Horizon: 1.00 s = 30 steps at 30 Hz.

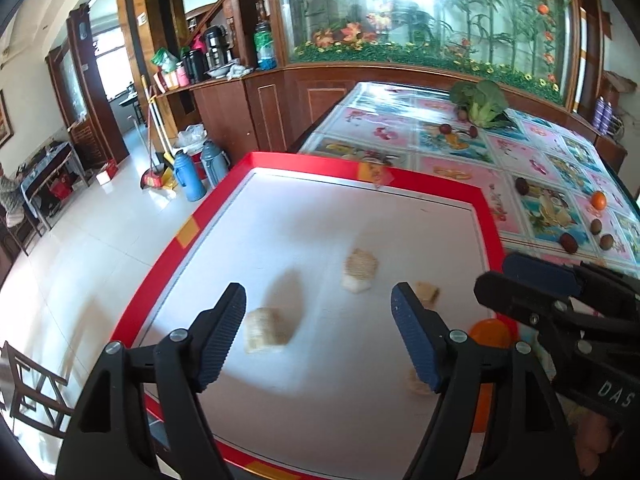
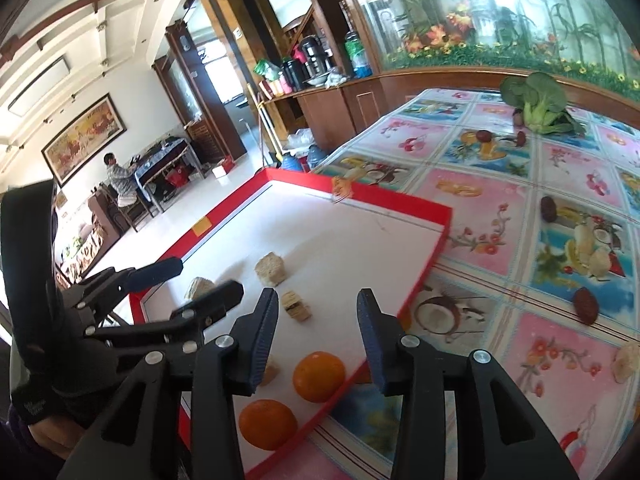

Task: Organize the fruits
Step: 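Move both open grippers back toward the table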

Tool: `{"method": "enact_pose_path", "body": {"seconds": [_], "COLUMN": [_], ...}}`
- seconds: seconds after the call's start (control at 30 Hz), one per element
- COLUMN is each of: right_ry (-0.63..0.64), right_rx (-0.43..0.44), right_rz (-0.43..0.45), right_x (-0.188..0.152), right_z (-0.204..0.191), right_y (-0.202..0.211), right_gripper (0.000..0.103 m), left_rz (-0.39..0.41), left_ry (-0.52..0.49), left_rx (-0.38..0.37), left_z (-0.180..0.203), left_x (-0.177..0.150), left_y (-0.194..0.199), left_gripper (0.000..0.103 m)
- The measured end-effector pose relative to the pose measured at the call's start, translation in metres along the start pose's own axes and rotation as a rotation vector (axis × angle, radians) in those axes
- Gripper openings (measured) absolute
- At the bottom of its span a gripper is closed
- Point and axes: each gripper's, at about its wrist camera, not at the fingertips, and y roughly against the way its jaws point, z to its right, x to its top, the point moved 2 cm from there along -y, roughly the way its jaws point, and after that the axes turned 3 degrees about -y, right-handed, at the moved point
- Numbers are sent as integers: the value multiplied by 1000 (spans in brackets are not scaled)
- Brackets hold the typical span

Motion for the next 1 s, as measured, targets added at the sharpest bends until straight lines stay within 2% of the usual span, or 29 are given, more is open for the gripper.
{"method": "enact_pose_path", "body": {"seconds": [0.3,0.53,0.8,1.0], "right_ry": [-24,-52,-64,-97], "right_rx": [-36,-94,-242,-322], "right_rz": [51,93,108,67], "right_x": [0,-6,-23,-30], "right_z": [24,55,108,143], "right_y": [27,59,101,112], "right_gripper": [43,45,48,48], "left_rz": [2,-1,-8,-15], "left_ry": [-72,-117,-196,-254], "left_rx": [-19,-34,-81,-124], "left_z": [33,59,95,123], "left_x": [2,0,-7,-11], "left_y": [8,13,19,19], "left_gripper": [79,85,85,85]}}
